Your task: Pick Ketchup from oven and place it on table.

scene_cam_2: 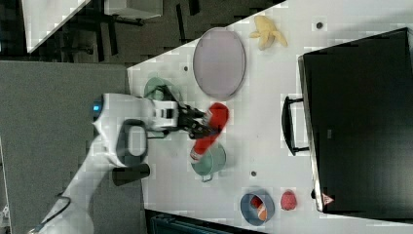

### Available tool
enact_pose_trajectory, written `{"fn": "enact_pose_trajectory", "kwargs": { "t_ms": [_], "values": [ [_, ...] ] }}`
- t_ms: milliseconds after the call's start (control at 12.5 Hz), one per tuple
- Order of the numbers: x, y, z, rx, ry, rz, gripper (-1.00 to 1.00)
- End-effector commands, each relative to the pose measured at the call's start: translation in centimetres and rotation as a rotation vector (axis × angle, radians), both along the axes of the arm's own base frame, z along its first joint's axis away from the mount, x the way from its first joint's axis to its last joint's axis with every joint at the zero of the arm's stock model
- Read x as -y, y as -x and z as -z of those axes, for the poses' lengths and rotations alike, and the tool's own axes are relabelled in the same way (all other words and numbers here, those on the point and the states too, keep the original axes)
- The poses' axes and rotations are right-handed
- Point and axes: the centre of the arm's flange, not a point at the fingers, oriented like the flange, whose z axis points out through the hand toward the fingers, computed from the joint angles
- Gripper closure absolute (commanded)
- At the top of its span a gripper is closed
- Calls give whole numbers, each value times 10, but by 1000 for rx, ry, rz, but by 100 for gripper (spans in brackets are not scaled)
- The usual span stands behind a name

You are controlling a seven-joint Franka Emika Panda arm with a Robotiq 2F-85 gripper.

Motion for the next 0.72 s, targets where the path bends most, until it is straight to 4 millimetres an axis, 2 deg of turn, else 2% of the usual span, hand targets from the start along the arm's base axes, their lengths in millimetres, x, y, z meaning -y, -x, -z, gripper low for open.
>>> {"fn": "enact_pose_trajectory", "kwargs": {
  "t_ms": [80, 320, 480, 560, 640, 720],
  "values": [
    [41, -1, -10, 164, 4, 62, -26],
    [40, 18, 34, 134, 14, 57, -26],
    [40, 22, 59, 87, 20, 56, -27],
    [40, 22, 65, 83, 21, 55, -27],
    [40, 20, 64, 104, 22, 54, -43],
    [40, 18, 62, 118, 22, 54, -66]
  ]
}}
